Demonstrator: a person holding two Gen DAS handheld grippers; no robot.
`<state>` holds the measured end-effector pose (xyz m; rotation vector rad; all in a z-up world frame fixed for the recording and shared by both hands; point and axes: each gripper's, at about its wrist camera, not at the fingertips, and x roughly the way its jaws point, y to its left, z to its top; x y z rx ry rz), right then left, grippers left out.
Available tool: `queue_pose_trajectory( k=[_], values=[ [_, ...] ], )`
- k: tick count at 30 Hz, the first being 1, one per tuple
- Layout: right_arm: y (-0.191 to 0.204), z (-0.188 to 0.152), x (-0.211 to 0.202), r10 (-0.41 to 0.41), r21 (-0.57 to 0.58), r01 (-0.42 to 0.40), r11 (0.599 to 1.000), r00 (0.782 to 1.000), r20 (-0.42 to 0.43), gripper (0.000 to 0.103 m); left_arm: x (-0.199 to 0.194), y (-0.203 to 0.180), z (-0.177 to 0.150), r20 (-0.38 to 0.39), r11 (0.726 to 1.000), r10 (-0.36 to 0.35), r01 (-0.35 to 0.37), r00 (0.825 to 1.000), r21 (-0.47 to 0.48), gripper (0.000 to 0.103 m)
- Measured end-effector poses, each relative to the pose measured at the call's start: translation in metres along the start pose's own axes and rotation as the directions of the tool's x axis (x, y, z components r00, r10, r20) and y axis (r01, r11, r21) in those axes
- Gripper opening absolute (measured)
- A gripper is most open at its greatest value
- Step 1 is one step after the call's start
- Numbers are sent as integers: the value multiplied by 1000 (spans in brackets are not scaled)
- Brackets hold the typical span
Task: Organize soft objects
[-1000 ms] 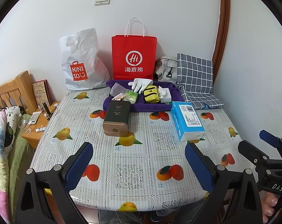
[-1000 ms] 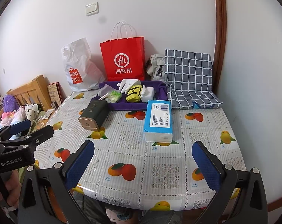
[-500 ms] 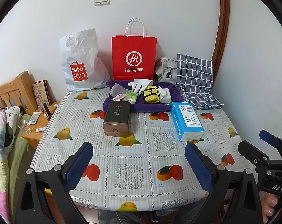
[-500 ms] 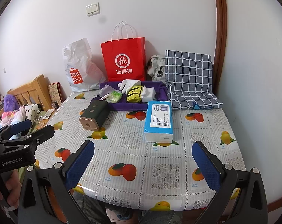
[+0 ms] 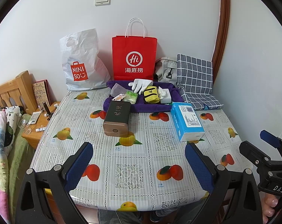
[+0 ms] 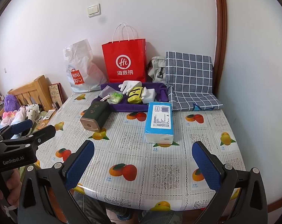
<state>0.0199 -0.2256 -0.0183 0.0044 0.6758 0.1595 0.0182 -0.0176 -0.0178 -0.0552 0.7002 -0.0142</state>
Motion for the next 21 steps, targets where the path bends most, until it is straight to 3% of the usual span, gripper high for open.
queue_pose_trajectory(
  k=[21],
  values=[
    [-4, -2, 6, 16, -9, -16, 1000, 1000, 3, 103, 10, -1, -1, -19, 1000, 1, -1, 1000, 6, 100]
  ],
)
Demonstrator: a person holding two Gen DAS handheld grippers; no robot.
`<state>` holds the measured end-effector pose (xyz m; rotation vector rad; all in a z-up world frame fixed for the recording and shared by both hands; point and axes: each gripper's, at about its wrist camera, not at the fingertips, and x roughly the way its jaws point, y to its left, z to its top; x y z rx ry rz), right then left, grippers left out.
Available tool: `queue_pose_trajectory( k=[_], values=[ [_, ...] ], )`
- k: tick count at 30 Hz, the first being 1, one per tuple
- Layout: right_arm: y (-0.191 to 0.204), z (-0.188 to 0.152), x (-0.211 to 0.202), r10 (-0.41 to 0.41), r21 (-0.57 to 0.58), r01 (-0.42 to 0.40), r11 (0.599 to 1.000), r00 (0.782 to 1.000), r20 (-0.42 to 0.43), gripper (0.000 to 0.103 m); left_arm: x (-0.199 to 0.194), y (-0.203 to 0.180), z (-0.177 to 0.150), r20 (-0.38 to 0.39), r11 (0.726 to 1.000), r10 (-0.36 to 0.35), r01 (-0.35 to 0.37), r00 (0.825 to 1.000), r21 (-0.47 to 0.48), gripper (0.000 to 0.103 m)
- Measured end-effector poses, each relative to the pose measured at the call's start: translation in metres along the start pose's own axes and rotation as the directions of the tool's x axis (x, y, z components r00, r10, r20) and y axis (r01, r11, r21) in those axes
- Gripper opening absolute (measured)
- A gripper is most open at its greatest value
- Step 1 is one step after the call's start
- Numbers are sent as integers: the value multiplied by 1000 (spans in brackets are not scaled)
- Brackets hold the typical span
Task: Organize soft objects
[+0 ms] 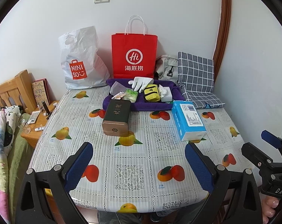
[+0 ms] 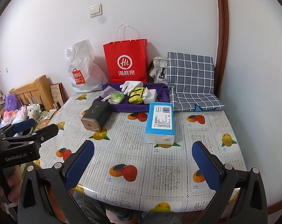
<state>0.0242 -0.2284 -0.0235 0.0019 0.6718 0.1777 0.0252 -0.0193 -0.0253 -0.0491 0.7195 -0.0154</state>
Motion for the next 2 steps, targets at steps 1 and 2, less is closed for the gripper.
queue_pose_trajectory(
  k=[1, 2],
  values=[
    [-1, -1, 3, 1, 1, -1, 1000, 1000, -4, 103, 5, 1, 1, -8, 1000, -1, 1, 1000, 2, 100],
    [-1, -1, 7, 1, 2, -1, 1000, 1000, -10, 103, 11, 2, 1, -19, 1000, -3, 3, 1000, 2, 100]
  ],
)
